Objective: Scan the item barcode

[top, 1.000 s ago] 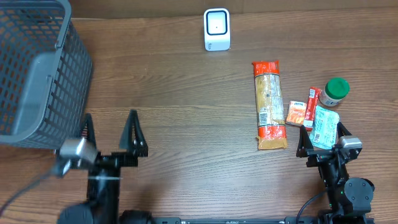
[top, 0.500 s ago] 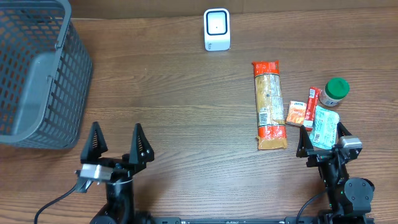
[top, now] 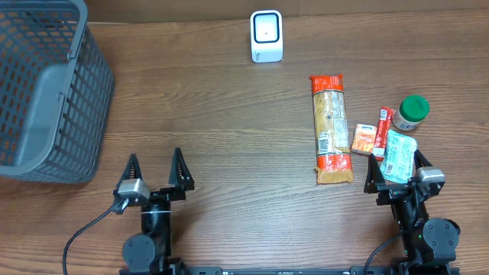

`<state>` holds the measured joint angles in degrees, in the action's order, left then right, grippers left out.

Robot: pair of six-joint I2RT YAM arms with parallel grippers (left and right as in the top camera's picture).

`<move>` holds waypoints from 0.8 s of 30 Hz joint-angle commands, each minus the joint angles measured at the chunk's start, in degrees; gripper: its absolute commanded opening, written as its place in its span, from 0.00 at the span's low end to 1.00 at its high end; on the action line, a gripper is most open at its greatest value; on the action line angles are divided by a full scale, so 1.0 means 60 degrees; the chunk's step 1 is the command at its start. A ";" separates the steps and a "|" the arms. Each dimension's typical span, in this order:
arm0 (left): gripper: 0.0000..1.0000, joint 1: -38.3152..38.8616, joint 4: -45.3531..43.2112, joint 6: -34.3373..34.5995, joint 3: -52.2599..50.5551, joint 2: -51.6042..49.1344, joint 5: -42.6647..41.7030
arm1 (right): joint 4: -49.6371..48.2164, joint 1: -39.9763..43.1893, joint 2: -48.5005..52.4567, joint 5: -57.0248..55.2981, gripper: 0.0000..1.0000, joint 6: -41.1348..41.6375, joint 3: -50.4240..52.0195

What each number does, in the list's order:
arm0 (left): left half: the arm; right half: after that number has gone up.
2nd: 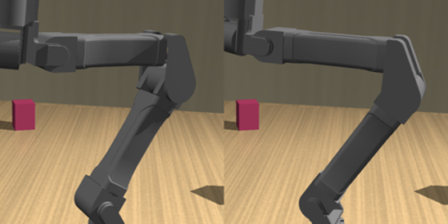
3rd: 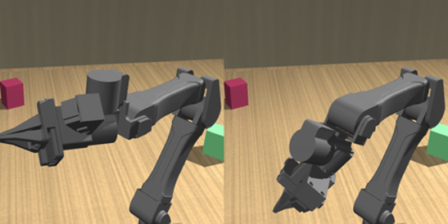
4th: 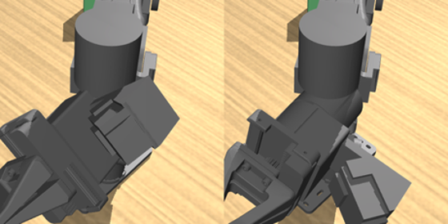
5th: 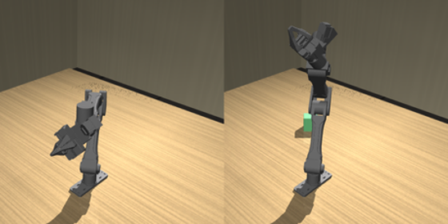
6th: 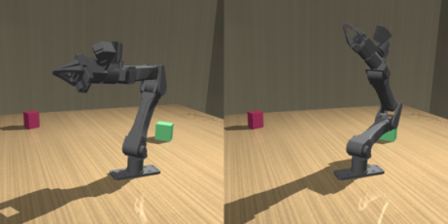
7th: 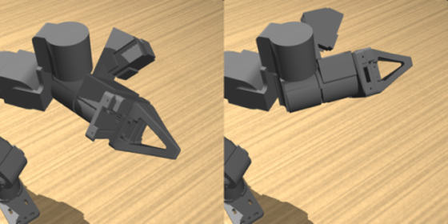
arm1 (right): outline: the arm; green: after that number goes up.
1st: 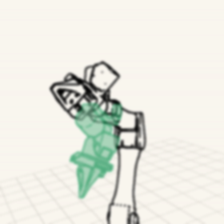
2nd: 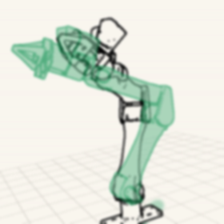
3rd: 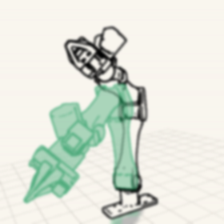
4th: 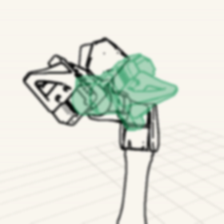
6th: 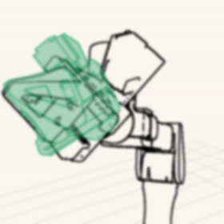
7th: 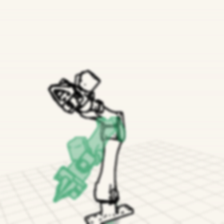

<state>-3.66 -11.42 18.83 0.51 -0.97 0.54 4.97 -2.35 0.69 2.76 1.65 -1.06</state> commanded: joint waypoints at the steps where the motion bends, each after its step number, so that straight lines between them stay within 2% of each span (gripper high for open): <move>1: 1.00 -0.0080 0.0838 -0.0718 -0.0040 0.0131 -0.0113 | -0.0062 -0.0040 -0.0087 0.0058 1.00 -0.0033 0.0102; 8: 0.99 -0.0076 0.2382 -0.2517 -0.0040 0.0131 -0.0590 | -0.0062 -0.0040 -0.0087 0.0058 1.00 -0.0033 0.0102; 24: 1.00 0.0240 0.2623 -0.2860 -0.0040 0.0127 -0.0488 | -0.0062 -0.0040 -0.0087 0.0058 1.00 -0.0033 0.0102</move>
<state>-2.61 4.29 2.90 0.49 -0.91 -1.74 4.93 -2.35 0.69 2.74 1.65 -1.06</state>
